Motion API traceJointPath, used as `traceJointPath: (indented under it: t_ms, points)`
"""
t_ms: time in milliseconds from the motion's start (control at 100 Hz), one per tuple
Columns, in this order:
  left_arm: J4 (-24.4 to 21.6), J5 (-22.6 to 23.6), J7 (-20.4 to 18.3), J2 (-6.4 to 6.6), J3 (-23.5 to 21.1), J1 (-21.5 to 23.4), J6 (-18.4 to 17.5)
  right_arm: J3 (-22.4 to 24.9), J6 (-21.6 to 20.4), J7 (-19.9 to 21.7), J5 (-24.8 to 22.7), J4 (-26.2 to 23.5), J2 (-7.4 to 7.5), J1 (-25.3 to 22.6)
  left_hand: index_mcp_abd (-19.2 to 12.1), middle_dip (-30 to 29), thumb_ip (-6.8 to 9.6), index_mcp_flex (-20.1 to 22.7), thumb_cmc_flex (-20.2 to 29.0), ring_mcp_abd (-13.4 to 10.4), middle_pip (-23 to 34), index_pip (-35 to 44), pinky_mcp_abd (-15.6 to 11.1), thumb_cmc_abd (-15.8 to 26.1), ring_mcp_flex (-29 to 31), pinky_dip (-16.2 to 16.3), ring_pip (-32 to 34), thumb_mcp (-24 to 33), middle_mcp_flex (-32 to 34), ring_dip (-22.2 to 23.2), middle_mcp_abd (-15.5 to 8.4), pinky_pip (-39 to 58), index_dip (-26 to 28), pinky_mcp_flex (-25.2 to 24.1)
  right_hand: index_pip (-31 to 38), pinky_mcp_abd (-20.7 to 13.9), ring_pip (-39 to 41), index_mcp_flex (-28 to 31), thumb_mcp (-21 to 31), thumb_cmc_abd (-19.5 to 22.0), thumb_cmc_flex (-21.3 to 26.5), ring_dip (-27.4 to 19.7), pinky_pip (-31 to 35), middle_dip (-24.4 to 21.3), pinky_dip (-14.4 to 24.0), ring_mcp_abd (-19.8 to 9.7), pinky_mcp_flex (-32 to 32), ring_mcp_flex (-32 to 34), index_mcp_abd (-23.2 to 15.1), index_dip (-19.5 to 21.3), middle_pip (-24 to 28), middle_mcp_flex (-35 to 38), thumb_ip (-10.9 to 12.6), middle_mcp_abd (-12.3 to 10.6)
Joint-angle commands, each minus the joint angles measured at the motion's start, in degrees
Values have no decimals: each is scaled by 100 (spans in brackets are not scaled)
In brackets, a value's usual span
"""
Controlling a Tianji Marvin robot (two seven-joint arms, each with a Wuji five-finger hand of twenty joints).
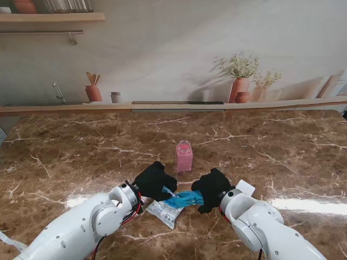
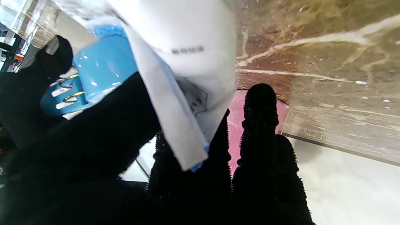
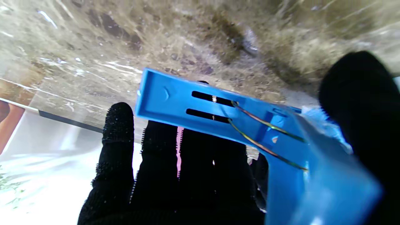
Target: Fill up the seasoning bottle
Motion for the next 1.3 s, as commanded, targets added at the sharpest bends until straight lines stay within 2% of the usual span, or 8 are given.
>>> traceJointPath:
  t_ms: [0, 330, 400, 470, 1020, 1140, 1220, 1290]
  points:
    - [-106, 7, -70, 5, -25, 24, -32, -22, -104, 93, 153, -9, -23, -74, -966, 182, 285, 25, 584, 125, 376, 445, -1, 891, -203, 73, 128, 11, -14, -4, -234, -157, 80, -191, -73, 39, -165, -240, -69, 147, -281, -196, -264, -163, -150, -111, -141, -194, -283, -92, -142, -161, 231, -127]
    - [-374, -307, -1159, 186, -311, 4, -331, 27, -212, -630, 293, 170, -64, -95, -873, 575, 403, -479, 1257, 75, 581, 495, -201, 1786, -686, -69, -102, -1390, -529, 69, -237, -548, 416, -470, -198, -6, -486, -536, -825, 1093, -227, -452, -511, -491, -228, -120, -166, -332, -144, -245, -361, -444, 442, -67]
    - [-429, -341, -1362, 224, -337, -9, -346, 95, -135, -828, 309, 136, -90, -180, -904, 591, 416, -478, 1261, 78, 598, 556, -197, 1847, -699, -70, -102, -1403, -552, 77, -230, -551, 483, -472, -161, -4, -440, -535, -1944, 1892, -57, -462, -475, -530, -233, -111, -137, -299, -123, -261, -314, -442, 798, -50]
    - [-457, -367, -1494, 247, -341, -24, -330, 209, -59, -992, 345, 54, -119, -299, -917, 597, 428, -469, 1260, 85, 608, 576, -133, 1852, -691, -97, -110, -1411, -556, 78, -228, -594, 505, -455, -142, -26, -439, -527, -1601, 1591, -508, -470, -449, -544, -245, -105, -106, -297, -122, -264, -313, -442, 1029, -37]
    - [-395, -382, -1959, 331, -154, -307, -247, 938, 285, -1466, 429, -532, -246, -969, -981, 503, 393, -549, 1257, 34, 473, 419, -17, 1855, -773, -176, -231, -1542, -608, 1, -311, -680, 258, -492, -126, 3, -466, -489, -1462, 1534, -514, -508, -420, -593, -256, -40, -111, -340, -100, -269, -355, -484, 1014, 17]
    - [-439, -327, -2107, 366, -144, -333, -162, 935, 339, -1496, 429, -551, -254, -988, -848, 215, 374, -691, 1207, -49, -285, 156, -19, 1596, -907, -207, -473, -1632, -626, -291, -243, -750, -772, -533, -117, 13, -465, -470, -1460, 1527, -505, -511, -418, -595, -258, -42, -114, -342, -114, -268, -350, -472, 1015, 16]
    - [-433, -289, -2076, 365, -161, -318, -137, 935, 382, -1518, 444, -542, -260, -987, -635, -194, 466, -896, 700, -64, -1171, -150, 12, 1421, -1141, -226, -707, -1396, -863, -495, -81, -830, -1368, -592, -114, 11, -463, -464, -1457, 1515, -489, -512, -420, -596, -262, -39, -119, -337, -110, -268, -348, -466, 1017, 23]
    - [-414, -208, -1948, 349, -198, -285, -132, 941, 418, -1499, 481, -544, -265, -988, -547, -845, 551, -1025, 358, -124, -1152, -276, 88, 1373, -1304, -190, -902, -1347, -1276, -771, -10, -886, -1608, -603, -112, 19, -460, -462, -1456, 1506, -477, -513, -418, -596, -264, -33, -121, -335, -99, -269, -344, -459, 1018, 27]
